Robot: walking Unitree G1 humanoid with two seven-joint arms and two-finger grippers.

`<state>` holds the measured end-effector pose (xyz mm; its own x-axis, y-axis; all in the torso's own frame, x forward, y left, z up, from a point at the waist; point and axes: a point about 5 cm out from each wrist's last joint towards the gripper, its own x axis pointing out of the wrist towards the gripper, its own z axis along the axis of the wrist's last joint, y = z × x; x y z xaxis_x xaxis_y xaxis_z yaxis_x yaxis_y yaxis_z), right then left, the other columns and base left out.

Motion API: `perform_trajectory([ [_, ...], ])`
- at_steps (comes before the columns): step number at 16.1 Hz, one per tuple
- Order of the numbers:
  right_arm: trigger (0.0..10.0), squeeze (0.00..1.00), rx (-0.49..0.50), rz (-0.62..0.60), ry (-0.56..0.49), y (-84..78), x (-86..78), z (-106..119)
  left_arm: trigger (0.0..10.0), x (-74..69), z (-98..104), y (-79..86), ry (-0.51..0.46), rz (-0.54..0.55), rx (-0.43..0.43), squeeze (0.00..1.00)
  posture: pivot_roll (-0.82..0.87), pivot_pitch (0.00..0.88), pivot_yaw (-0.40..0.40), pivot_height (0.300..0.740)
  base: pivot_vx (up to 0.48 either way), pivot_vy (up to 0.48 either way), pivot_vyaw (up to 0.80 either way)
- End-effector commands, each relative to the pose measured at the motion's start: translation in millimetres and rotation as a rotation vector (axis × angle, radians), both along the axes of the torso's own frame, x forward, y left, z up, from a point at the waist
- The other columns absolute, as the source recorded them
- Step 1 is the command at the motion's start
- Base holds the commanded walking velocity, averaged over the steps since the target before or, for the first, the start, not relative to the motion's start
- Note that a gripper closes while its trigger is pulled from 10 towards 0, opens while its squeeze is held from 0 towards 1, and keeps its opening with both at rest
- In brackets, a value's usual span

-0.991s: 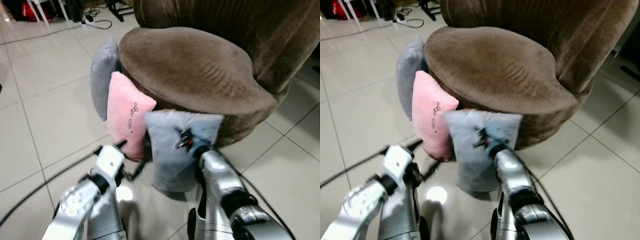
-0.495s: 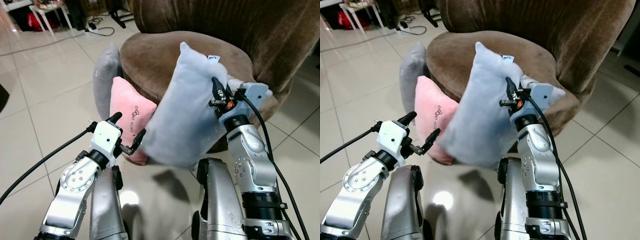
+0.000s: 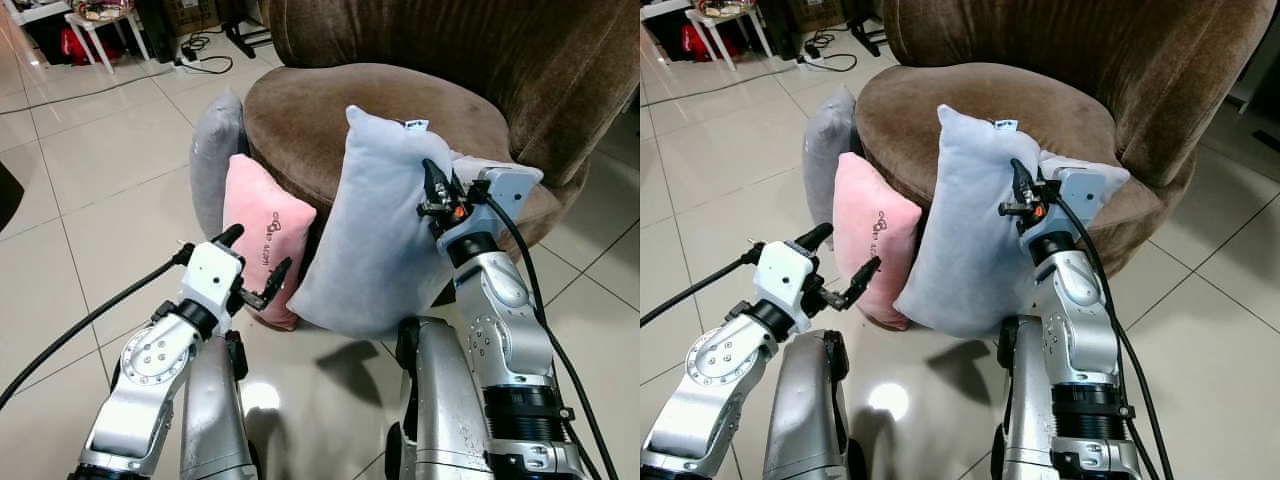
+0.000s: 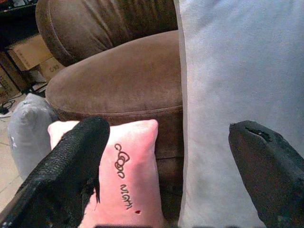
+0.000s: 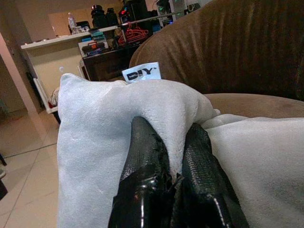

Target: Move the pillow to the sofa from floor

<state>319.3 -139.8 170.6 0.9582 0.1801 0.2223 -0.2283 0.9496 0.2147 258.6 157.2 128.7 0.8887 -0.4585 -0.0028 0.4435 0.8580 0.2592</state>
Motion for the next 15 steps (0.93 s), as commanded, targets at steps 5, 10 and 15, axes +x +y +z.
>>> perform_trajectory([
  [5,0.0,0.00,0.013,0.003,-0.032,1.2,0.3,7,10.0,-0.8,1,3.5,0.001,0.015,-0.001,0.11,-0.09,0.000,0.070,0.391,0.000,0.000,0.00],
  [10,9.9,0.00,-0.136,-0.072,0.082,-14.9,-33.9,-6,10.0,-0.6,-1,3.3,0.003,0.077,-0.031,0.11,-0.11,0.000,0.069,0.391,0.000,0.000,0.00],
  [15,10.0,0.00,-0.133,-0.040,0.124,-11.7,-56.9,-12,10.0,-2.2,-4,0.5,0.003,0.092,-0.039,0.10,-0.12,0.000,0.067,0.425,0.000,0.000,0.00],
])
